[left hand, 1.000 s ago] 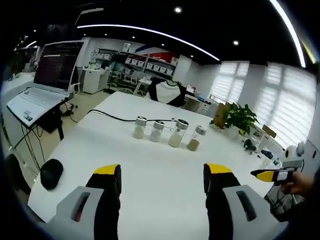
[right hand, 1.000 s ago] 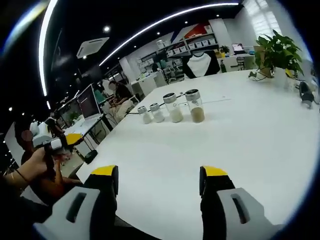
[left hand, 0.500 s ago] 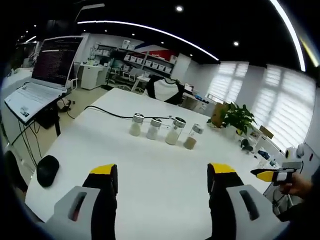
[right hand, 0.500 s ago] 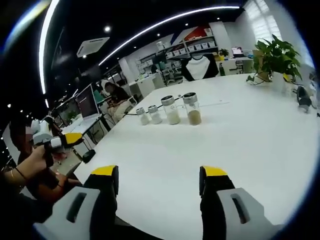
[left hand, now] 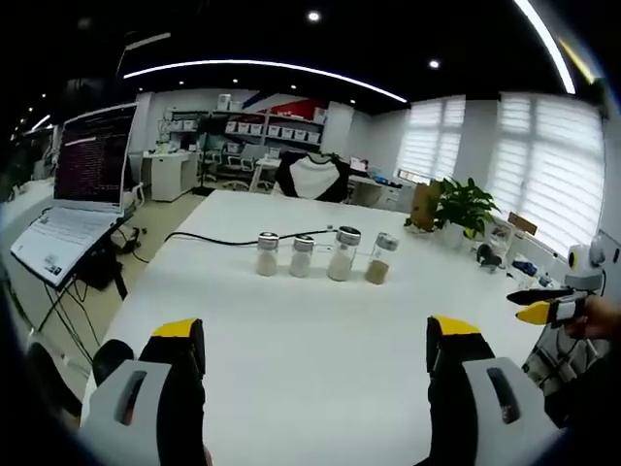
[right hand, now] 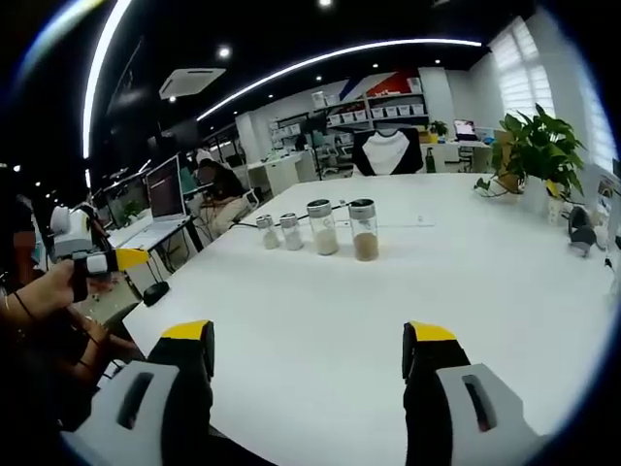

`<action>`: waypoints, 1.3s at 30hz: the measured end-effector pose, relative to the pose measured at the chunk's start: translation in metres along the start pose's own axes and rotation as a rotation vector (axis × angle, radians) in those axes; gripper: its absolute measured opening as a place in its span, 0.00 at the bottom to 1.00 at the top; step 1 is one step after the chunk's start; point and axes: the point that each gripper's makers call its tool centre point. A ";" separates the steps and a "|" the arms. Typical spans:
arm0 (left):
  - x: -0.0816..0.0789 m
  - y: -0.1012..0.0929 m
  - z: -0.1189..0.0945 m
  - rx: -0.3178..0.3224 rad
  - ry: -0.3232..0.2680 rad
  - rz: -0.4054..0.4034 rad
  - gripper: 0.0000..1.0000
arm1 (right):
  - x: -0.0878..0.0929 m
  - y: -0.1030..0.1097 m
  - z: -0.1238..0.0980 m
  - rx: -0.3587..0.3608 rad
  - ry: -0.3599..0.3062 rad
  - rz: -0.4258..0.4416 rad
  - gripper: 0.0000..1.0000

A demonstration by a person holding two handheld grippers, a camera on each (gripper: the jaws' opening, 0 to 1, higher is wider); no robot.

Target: Rotate the seasoning bottle until the label or dispensing opening points toward the visible target arrow and the bottle remains upright within the marked orientation range

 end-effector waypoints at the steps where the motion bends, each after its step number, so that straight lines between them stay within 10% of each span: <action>1: 0.000 0.000 0.000 0.001 0.004 0.003 1.00 | 0.001 0.001 0.001 -0.003 0.008 0.001 0.81; 39: 0.013 0.007 0.008 0.006 0.051 -0.123 0.93 | 0.011 0.013 0.012 -0.040 0.040 0.053 0.74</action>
Point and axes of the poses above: the point that each gripper's makers call its tool centre point, and the gripper's own axes: z roughly forward along the fingers, y roughly to its left, x roughly out of its underside, and after that the axes turned 3 degrees about -y, right-handed
